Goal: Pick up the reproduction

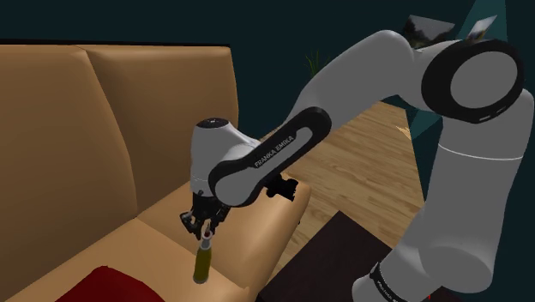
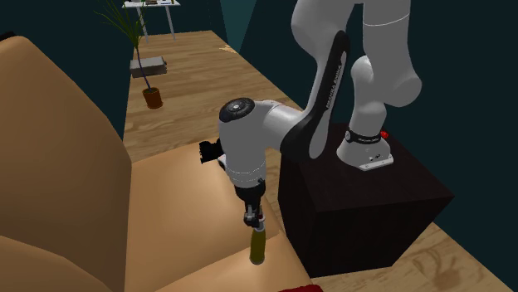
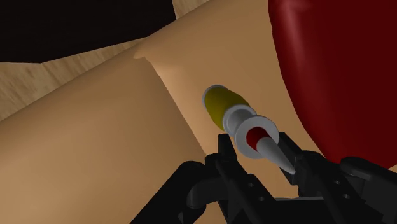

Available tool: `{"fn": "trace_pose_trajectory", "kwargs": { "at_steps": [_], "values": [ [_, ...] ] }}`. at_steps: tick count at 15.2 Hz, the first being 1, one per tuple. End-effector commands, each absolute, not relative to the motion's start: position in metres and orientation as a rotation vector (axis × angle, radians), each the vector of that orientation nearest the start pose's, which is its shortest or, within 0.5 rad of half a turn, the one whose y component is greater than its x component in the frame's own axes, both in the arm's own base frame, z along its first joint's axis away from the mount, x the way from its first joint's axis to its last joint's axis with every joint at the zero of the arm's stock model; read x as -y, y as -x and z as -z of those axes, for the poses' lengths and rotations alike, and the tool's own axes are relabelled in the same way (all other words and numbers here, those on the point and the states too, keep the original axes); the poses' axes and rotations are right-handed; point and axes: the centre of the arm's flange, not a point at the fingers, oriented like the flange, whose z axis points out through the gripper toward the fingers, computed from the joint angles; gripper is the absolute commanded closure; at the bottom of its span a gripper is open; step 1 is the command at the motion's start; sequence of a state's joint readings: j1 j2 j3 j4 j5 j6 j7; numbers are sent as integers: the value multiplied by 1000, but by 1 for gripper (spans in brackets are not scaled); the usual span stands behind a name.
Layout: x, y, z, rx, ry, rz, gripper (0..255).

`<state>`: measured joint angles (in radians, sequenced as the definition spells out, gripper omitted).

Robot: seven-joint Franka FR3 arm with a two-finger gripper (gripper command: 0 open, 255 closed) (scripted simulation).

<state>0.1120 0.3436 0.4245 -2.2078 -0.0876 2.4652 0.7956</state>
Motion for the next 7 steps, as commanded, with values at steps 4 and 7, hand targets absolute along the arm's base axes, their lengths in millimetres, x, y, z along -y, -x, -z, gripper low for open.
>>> {"fn": "trace_pose_trajectory", "kwargs": {
  "at_steps": [4,7],
  "values": [
    [-282,-470,-258,-321,3085,-146,255],
    [-282,-470,-264,-321,3085,-146,255]
  ]
}}
